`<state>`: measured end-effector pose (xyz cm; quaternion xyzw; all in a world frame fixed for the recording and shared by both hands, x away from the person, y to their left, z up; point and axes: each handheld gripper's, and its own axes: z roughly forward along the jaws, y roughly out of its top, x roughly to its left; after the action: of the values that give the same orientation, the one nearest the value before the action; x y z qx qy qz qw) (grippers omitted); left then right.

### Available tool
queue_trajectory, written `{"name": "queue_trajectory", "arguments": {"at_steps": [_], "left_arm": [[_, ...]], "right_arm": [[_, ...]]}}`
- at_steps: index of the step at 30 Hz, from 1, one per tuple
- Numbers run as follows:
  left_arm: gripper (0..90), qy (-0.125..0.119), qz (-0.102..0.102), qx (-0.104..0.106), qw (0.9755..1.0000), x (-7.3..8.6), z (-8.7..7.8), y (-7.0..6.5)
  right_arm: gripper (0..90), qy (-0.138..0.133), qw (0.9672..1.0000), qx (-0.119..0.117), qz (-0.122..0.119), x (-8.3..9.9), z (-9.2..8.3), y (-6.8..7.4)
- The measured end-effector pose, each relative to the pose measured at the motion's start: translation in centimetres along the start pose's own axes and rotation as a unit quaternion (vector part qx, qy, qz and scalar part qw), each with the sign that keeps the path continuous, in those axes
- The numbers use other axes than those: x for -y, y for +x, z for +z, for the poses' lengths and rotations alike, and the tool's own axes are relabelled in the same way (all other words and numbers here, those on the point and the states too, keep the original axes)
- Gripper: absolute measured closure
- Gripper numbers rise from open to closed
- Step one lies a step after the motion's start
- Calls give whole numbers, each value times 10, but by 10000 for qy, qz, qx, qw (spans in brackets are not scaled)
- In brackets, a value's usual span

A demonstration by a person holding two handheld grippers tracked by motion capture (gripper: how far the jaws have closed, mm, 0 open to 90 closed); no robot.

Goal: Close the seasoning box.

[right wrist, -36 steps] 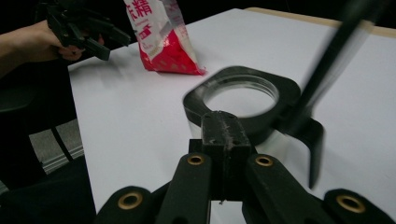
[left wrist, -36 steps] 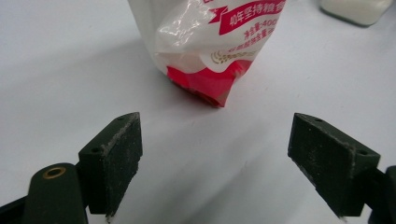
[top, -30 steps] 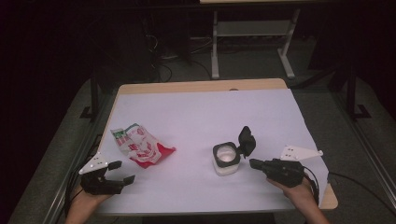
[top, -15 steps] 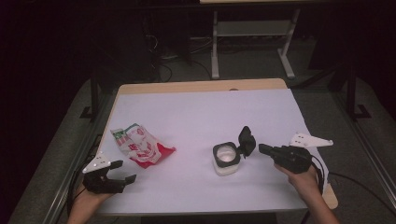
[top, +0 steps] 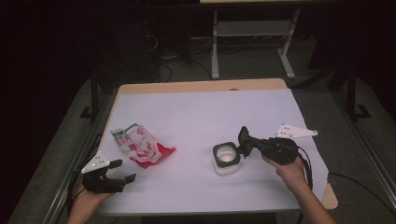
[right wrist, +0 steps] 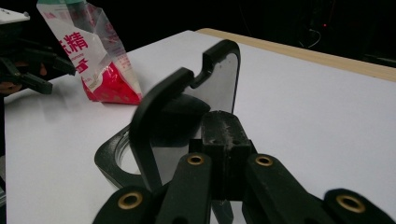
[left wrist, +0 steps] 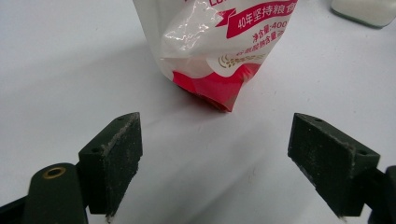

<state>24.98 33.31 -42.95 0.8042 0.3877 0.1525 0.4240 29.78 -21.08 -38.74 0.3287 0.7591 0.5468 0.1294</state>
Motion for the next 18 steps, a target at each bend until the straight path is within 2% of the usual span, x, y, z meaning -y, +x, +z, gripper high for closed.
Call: {"name": "queue_trajectory", "arguments": {"at_steps": [6, 11, 13, 18], "left_arm": [[176, -50, 11, 40, 10000, 0, -1, 0], [176, -60, 17, 41, 10000, 0, -2, 1], [176, -65, 33, 26, 10000, 0, -3, 1], [176, -81, 27, 25, 10000, 0, -3, 1]], "right_arm": [[899, 57, 9998, -140, -102, 0, 10, 11], [899, 314, 9987, -354, -170, 5, 25, 21], [899, 377, 9984, -355, -231, 6, 28, 24], [899, 290, 9989, -285, -224, 4, 24, 22]]}}
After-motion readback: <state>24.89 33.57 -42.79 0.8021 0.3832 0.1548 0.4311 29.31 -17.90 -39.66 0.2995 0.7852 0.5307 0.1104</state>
